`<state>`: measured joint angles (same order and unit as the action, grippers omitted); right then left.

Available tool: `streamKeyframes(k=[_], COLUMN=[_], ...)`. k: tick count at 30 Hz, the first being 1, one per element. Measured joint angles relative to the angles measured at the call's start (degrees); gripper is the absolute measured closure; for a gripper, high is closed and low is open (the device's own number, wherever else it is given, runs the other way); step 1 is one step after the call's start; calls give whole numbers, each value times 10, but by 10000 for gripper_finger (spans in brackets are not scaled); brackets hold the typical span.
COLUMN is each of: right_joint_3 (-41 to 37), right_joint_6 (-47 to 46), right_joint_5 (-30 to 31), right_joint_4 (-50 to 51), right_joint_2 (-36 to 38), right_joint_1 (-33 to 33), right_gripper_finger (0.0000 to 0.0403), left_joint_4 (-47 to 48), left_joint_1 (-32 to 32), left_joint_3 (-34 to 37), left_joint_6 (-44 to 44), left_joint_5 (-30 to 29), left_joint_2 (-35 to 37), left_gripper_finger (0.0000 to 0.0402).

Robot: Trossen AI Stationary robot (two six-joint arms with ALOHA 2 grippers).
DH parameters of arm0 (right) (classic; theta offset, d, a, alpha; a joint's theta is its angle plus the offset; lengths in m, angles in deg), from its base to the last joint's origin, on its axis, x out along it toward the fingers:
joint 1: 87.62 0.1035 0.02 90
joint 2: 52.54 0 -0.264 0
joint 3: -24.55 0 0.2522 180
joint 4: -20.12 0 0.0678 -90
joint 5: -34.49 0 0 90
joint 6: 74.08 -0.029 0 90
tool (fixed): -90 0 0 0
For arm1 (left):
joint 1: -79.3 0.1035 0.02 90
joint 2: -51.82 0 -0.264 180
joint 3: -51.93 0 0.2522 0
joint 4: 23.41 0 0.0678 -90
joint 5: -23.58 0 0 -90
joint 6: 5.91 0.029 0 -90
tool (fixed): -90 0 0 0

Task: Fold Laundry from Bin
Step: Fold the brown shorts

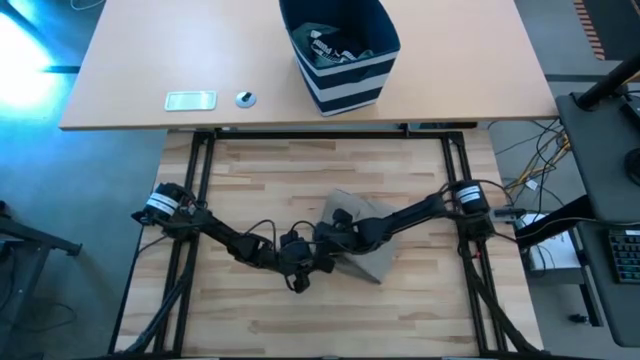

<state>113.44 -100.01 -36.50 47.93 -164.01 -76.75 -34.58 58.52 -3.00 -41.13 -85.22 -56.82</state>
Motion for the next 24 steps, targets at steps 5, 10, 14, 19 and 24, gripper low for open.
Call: streamKeyframes(k=[5, 10, 14, 19, 24], right_joint_3=[-1, -3, -4, -4, -3], right_joint_6=[-3, -4, -26, -27, -37], right_joint_5=[-48, -58, -49, -31, -25], right_joint_4=[-2, -5, -12, -19, -19], right_joint_2=[28, 11, -12, -19, -5], right_joint_1=[24, 44, 46, 46, 44], right_gripper_finger=[376, 375, 362, 323, 255], left_joint_4=[0, 0, 0, 20, 108], left_joint_1=[0, 0, -1, 0, -3], left_joint_3=[1, 1, 1, 2, 5], left_joint_6=[-4, -6, -15, -24, -26], left_joint_5=[3, 9, 15, 48, 72], left_joint_2=[0, 0, 1, 27, 103], left_gripper_finger=[249, 249, 249, 248, 232])
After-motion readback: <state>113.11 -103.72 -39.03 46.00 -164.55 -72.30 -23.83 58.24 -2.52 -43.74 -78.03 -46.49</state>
